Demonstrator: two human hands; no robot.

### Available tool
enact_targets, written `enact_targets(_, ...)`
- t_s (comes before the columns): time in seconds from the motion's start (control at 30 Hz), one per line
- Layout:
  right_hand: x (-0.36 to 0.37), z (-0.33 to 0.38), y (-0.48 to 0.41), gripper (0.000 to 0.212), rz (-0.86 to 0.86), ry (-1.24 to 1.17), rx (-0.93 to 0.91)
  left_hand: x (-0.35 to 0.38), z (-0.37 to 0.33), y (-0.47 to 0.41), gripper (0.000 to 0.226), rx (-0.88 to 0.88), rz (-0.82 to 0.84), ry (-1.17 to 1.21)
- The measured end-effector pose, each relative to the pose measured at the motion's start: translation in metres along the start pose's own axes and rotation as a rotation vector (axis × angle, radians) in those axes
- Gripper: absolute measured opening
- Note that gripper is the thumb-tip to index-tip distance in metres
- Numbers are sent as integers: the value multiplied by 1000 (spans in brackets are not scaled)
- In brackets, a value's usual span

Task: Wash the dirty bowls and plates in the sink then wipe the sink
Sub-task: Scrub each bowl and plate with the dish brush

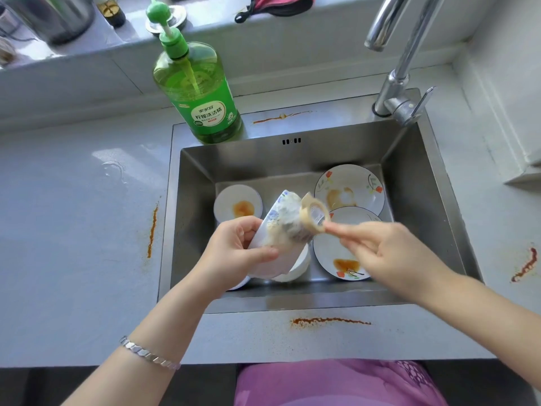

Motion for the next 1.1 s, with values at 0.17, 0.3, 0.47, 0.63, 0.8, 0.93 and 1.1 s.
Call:
enact_targets(0.17,2,3,-11,38,-84,-54,1,2,-9,-2,24,-1,-93,88)
enact_targets(0.3,23,9,-4,40,-147,4,-69,-5,-18,-14,11,-77,-363,289)
enact_targets(0.47,59,19,5,46,-236,166,-213,-5,-39,-27,10,-121,-562,458)
enact_targets(0.63,42,28,-25,43,-444,210,-217,-12,-52,-33,13,-45,-632,491)
enact_targets(0.8,39,27,-25,45,-469,121,-172,-10,-53,-32,14,-77,-645,508)
enact_targets(0.93,49,22,-9,50,-416,105,-234,-9,-49,-33,13,-161,-616,613)
enact_targets(1.1,42,19,-14,45,-447,6,-179,-5,-50,-32,8,-228,-639,784)
Point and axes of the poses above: each hand's wrist, its own y-axis away from the middle knuckle, its own x-axis out of the palm, z = x × y, the point moved 3 cm from there along -y, towards the middle knuckle, and after that the axes turned 11 degrees about -y, right-handed, at the moved point
